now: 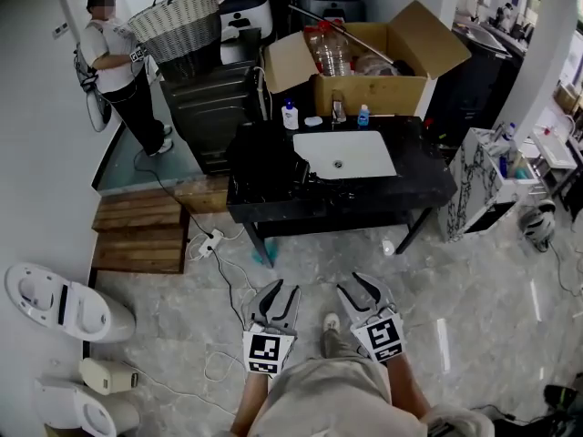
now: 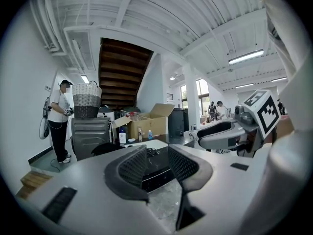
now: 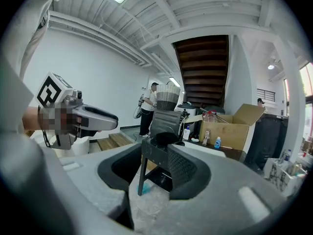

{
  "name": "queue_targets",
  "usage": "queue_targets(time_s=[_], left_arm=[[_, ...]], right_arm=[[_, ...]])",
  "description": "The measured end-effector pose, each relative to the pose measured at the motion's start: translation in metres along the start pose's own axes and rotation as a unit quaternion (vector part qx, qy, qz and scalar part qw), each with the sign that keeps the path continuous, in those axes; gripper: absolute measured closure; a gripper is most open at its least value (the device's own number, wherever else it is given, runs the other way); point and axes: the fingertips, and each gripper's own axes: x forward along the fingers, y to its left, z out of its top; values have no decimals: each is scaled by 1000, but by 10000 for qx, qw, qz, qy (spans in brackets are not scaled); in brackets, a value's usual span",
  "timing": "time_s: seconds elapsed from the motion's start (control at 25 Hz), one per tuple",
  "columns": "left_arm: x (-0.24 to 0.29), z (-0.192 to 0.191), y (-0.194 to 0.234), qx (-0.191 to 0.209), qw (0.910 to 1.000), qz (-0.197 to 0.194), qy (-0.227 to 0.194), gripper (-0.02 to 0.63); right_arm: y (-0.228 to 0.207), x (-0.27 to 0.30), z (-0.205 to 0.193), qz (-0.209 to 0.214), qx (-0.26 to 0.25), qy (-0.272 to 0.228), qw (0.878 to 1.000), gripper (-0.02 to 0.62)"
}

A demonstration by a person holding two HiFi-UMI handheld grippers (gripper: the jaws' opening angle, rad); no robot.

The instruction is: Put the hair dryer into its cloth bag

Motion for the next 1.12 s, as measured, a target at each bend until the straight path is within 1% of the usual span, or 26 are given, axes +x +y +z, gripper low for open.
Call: queue_targets(time_s=[0.16, 0.28, 0.4, 0.6, 0.8, 1.04, 1.12], left_arm=[[28, 5, 12, -46, 10000, 41, 41, 469], [46, 9, 20, -75, 9999, 87, 56, 469], [61, 11, 30, -116, 9998, 156, 72, 469], [86, 15, 44, -174, 9994, 260, 123, 469], [107, 17, 51, -227, 9989, 353, 217, 469], [133, 26, 54, -192, 9986, 456, 175, 469], [140, 29, 55, -162, 9985, 492, 189, 469]], right_arm=[[-18, 23, 3, 99, 16, 31, 9999, 426], [-32, 40, 3, 194, -106, 62, 9997, 426], [-43, 56, 6, 256, -17, 100, 9996, 426], [-62, 78, 10, 379, -35, 162, 9991, 426], [-79, 95, 10, 503, -65, 211, 9985, 426], [-101, 113, 11, 667, -175, 168, 9975, 426], [-107, 119, 12, 716, -139, 152, 9972, 426]])
